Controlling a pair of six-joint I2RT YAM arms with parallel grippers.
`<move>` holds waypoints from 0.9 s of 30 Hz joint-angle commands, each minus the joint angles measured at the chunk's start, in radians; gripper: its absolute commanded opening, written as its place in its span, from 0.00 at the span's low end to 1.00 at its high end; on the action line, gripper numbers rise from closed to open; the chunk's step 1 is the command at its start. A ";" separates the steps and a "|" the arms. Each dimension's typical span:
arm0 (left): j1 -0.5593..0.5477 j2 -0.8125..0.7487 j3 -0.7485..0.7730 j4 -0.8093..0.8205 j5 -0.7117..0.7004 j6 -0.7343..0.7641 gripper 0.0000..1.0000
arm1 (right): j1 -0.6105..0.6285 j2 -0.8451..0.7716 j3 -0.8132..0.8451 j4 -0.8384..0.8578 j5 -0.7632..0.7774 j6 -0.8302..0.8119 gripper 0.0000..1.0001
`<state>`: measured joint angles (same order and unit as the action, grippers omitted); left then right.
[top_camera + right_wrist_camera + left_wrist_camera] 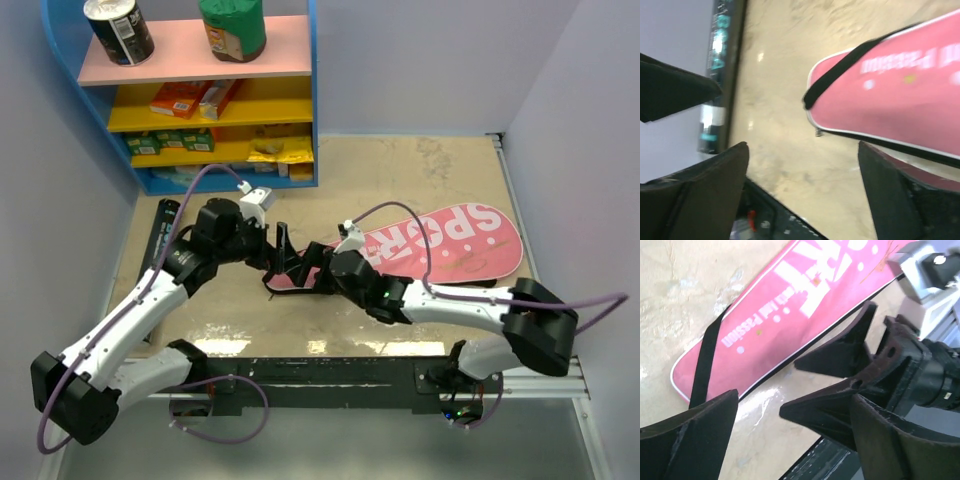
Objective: Pack up the badminton gear
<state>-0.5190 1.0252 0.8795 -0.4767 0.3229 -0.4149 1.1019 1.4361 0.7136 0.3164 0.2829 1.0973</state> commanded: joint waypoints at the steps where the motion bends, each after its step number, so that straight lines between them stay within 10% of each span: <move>1: 0.037 0.000 0.073 0.079 -0.268 0.071 1.00 | 0.047 -0.224 0.132 -0.437 0.126 -0.298 0.99; 15: 0.037 -0.139 -0.022 0.194 -0.352 0.146 1.00 | 0.047 -0.394 0.423 -1.052 0.594 -0.338 0.99; 27: 0.037 -0.237 -0.102 0.309 -0.427 0.203 1.00 | 0.047 -0.522 0.428 -0.982 0.627 -0.433 0.99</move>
